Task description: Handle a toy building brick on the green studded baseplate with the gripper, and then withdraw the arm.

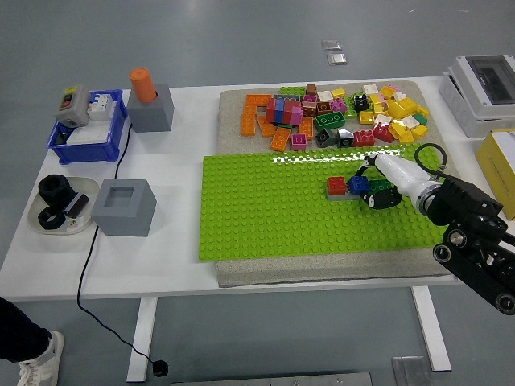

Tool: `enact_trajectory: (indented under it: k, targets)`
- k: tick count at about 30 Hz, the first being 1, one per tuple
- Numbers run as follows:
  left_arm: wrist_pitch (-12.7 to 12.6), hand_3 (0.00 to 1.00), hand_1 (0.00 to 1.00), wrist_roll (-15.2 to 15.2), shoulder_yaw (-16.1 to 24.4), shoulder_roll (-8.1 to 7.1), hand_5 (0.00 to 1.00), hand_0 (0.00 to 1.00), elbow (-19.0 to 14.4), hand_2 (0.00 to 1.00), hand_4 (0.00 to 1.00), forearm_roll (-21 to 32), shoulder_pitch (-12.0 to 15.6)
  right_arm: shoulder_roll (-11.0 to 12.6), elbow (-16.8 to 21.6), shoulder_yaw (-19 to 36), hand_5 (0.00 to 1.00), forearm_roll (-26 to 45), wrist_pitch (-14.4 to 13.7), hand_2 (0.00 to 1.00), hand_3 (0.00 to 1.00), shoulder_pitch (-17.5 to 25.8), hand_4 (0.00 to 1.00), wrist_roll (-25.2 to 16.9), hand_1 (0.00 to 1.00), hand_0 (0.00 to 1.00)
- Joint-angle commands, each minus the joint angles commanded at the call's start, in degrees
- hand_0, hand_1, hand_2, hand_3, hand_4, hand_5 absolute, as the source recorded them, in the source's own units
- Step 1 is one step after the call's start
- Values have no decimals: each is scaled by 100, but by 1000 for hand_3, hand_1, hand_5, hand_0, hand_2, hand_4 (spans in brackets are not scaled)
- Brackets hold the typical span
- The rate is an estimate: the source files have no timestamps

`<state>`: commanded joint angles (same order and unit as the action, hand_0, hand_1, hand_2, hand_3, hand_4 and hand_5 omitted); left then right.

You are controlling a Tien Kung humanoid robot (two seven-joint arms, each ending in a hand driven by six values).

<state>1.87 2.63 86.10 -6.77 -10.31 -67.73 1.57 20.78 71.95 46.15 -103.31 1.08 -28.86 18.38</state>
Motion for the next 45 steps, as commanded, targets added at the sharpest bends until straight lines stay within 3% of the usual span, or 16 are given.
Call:
enact_trajectory:
  k: [15,45]
  targets:
    - [4,597,616,4,21,-3,211,596,0,544,763,-45,-46,-145,-168,-6,68,8,-5,935,577,-87,588,-23,939,950]
    - [15,597,617,-16,38,-20,210,597,0,544,764,-81,-79,-207,-365,-54,66,43,1,933,577,-170,587,-49,940,949]
